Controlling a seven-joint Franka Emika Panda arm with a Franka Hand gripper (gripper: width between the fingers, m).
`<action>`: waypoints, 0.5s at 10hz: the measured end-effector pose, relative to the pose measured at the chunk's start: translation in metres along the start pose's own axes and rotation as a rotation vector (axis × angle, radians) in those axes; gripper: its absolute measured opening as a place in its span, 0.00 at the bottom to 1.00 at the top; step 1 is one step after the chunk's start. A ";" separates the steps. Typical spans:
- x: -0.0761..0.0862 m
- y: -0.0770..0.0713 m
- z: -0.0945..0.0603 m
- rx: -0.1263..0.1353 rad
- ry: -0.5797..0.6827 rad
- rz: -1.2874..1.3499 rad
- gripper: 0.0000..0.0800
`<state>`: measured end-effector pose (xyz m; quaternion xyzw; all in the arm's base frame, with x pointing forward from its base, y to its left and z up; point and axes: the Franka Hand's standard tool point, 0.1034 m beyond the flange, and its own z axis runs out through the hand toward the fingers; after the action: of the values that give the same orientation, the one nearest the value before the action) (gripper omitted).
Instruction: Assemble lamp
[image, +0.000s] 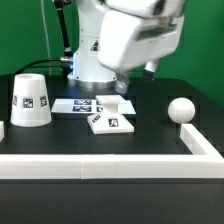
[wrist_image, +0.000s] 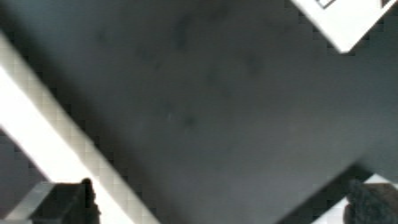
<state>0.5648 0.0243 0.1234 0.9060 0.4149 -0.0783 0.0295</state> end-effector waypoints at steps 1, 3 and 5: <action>-0.014 -0.007 0.005 -0.006 0.013 0.012 0.87; -0.030 -0.009 0.019 0.014 0.047 0.106 0.87; -0.028 -0.011 0.020 0.023 0.047 0.251 0.87</action>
Offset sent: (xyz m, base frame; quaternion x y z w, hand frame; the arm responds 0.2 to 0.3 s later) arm 0.0000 0.0000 0.0000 0.0000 0.0000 0.1938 0.9810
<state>0.5357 0.0081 0.1086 0.9527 0.2979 -0.0575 0.0191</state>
